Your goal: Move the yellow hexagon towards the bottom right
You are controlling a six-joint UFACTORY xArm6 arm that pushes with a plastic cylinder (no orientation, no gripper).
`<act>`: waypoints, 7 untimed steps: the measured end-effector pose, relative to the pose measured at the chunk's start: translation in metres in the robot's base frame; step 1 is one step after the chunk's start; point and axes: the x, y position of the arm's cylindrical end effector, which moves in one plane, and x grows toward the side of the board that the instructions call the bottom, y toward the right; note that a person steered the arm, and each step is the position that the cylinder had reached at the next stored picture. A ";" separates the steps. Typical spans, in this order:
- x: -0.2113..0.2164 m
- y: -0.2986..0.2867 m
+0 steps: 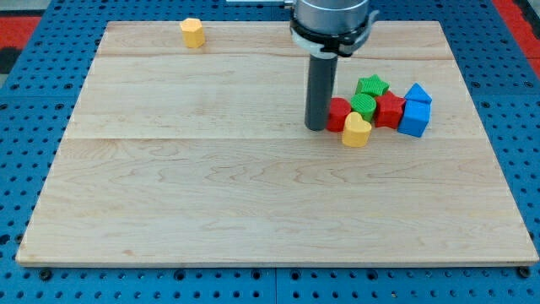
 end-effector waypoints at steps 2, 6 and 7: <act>-0.027 -0.142; -0.221 -0.218; -0.207 -0.255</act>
